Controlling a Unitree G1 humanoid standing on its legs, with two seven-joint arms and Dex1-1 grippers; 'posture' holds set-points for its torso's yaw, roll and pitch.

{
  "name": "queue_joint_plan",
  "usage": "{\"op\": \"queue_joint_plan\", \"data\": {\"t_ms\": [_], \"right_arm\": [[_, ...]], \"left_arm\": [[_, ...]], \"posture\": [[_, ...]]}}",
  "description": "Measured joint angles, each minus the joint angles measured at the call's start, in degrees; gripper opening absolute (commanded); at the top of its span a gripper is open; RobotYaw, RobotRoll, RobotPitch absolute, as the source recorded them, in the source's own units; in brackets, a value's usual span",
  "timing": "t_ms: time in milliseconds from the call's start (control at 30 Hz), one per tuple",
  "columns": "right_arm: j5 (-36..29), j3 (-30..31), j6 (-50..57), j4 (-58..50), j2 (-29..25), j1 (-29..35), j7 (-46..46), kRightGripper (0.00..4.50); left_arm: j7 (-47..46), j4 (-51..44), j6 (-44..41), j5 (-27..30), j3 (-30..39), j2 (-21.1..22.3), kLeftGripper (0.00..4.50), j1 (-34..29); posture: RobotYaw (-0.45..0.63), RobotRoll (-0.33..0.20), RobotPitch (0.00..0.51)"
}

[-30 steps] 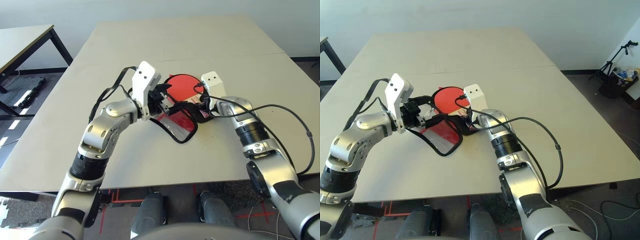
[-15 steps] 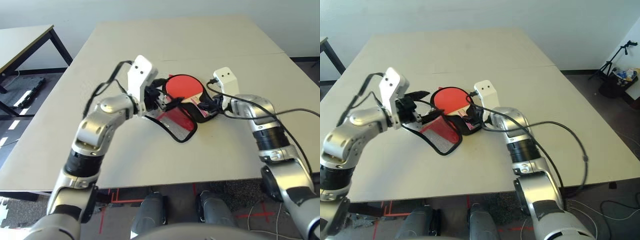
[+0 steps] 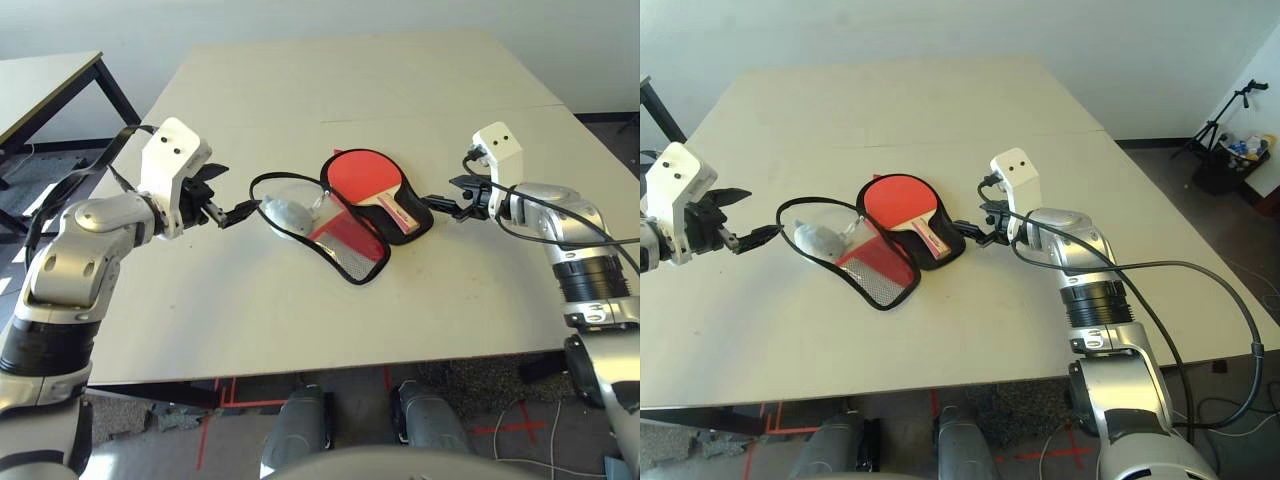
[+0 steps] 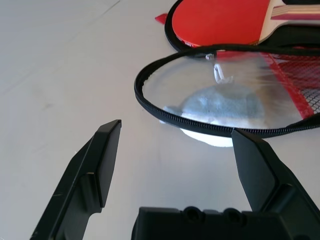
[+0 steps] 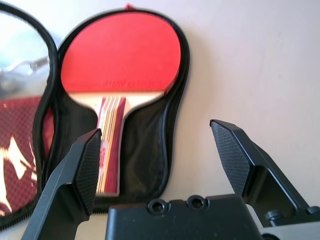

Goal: Store the ping-pong paddle in its case and zip it.

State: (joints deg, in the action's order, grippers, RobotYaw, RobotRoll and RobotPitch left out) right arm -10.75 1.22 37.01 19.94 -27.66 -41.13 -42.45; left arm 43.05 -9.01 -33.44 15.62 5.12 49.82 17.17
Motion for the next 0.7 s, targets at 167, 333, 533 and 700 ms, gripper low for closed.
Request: {"op": "queue_joint_plan", "data": {"t_ms": [167,333,533,700], "right_arm": [[-0.68,-3.19,-4.56,2.01,0.93,-0.55,1.86,4.47],[-1.39,-6.67,-10.5,5.32,2.49,-1.66,4.48,4.47],[-2.25,-11.02,-14.56,10.33,2.38,-5.63,8.41,4.47],[-2.83,-12.85,-15.07,14.28,2.3,-5.82,10.17,4.47]], "left_arm": [[0.5,2.41,3.45,-4.45,-4.48,-0.18,4.5,-1.99],[0.96,3.23,4.83,-6.1,-8.28,-4.81,4.5,-1.41],[2.4,-2.65,1.61,-1.3,-9.85,-12.95,4.5,5.0],[-0.92,-3.28,-0.1,1.01,-11.75,-24.24,4.5,12.94]], "posture": [[0.06,0.0,0.055],[0.05,0.0,0.051],[0.02,0.0,0.032],[0.0,0.0,0.021]]}}
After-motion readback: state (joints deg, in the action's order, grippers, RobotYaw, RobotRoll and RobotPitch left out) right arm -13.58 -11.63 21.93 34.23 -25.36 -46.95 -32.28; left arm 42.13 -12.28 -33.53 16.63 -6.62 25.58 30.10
